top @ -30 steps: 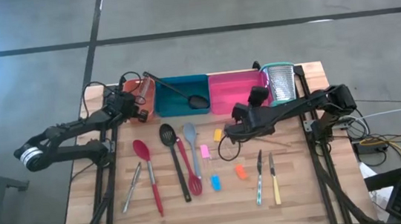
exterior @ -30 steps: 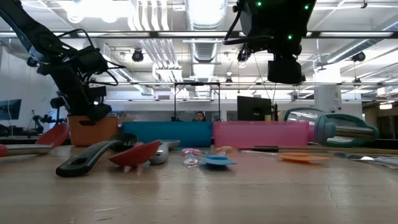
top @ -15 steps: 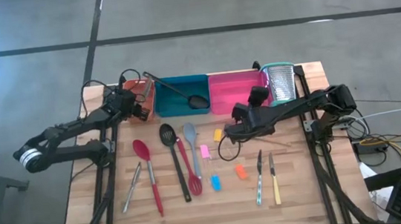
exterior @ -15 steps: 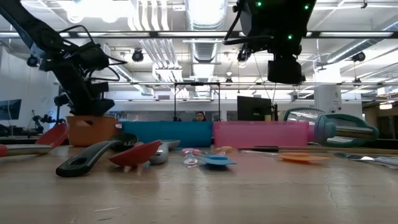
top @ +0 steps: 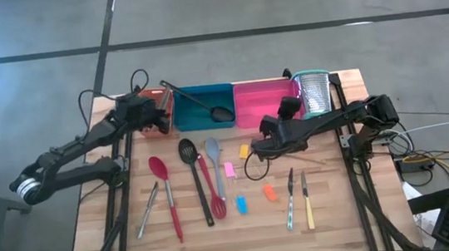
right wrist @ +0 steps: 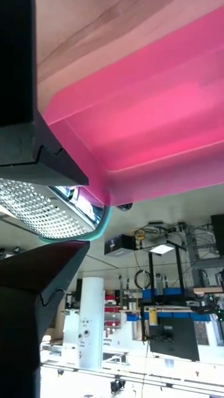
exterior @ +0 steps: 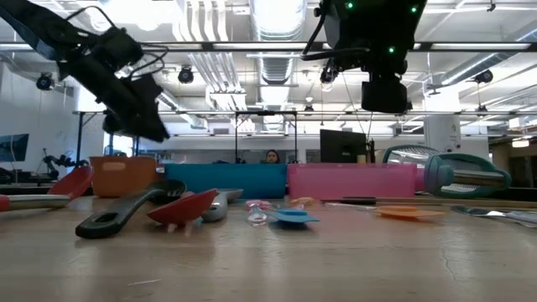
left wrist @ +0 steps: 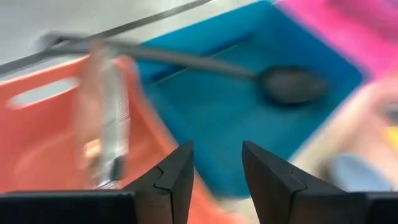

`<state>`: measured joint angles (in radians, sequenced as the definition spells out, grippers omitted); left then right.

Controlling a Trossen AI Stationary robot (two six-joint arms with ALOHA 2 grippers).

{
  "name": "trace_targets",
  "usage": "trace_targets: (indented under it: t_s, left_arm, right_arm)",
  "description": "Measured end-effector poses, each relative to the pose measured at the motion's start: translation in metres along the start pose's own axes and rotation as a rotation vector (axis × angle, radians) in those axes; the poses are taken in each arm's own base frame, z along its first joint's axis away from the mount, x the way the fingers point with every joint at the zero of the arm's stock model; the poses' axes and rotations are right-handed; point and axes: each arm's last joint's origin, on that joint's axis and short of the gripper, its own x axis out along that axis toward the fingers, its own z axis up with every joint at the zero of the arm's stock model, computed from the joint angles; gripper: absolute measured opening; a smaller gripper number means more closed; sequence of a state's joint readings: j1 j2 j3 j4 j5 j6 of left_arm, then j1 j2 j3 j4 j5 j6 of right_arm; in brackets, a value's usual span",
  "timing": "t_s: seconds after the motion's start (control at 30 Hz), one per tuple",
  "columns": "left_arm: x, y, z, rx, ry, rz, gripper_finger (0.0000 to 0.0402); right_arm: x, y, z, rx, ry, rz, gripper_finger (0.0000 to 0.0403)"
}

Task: Pick & Place Kitchen Items
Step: Put the gray spatula into the red bin

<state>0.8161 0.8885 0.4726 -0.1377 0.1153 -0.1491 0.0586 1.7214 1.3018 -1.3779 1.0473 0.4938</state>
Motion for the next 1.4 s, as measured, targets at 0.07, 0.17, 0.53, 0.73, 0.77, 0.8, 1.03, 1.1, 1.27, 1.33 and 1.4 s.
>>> trace_targets:
  t_s: [0.07, 0.17, 0.53, 0.73, 0.77, 0.8, 1.03, 1.1, 1.27, 1.33, 1.4]
  left_arm:
    - [-0.005, -0.006, 0.004, 0.001, -0.038, -0.097, 0.0140]
    - [-0.013, -0.015, 0.008, 0.010, -0.082, -0.234, 0.0138]
    - [-0.046, -0.067, 0.006, 0.222, -0.224, -0.494, 0.0116]
    - [-0.058, -0.094, -0.004, 0.395, -0.299, -0.421, 0.0101]
    - [-0.060, -0.097, -0.005, 0.419, -0.315, -0.412, 0.0101]
    - [-0.062, -0.100, -0.006, 0.445, -0.326, -0.403, 0.0100]
    - [-0.072, -0.109, 0.000, 0.566, -0.389, -0.389, 0.0099]
    - [-0.073, -0.109, 0.001, 0.566, -0.395, -0.388, 0.0099]
    - [-0.077, -0.110, 0.007, 0.589, -0.418, -0.385, 0.0099]
    - [-0.079, -0.111, 0.010, 0.596, -0.438, -0.384, 0.0099]
    - [-0.080, -0.111, 0.012, 0.593, -0.467, -0.386, 0.0099]
  right_arm:
    - [0.000, 0.000, 0.000, 0.000, 0.000, 0.000, 0.0146]
    - [0.000, 0.000, 0.000, -0.001, 0.000, 0.000, 0.0145]
    - [0.000, 0.001, -0.001, -0.033, 0.035, 0.063, 0.0138]
    - [-0.004, 0.004, -0.007, -0.145, 0.145, 0.360, 0.0144]
    - [-0.005, 0.004, -0.007, -0.165, 0.152, 0.406, 0.0144]
    - [-0.006, 0.004, -0.008, -0.185, 0.153, 0.449, 0.0143]
    - [0.000, 0.000, 0.005, -0.198, 0.080, 0.792, 0.0134]
    - [0.005, -0.001, 0.008, -0.193, 0.069, 0.891, 0.0132]
    - [0.019, -0.007, 0.012, -0.183, 0.055, 0.960, 0.0135]
    - [0.026, -0.008, 0.012, -0.164, 0.058, 0.959, 0.0138]
    - [0.034, -0.007, 0.011, -0.144, 0.069, 0.966, 0.0141]
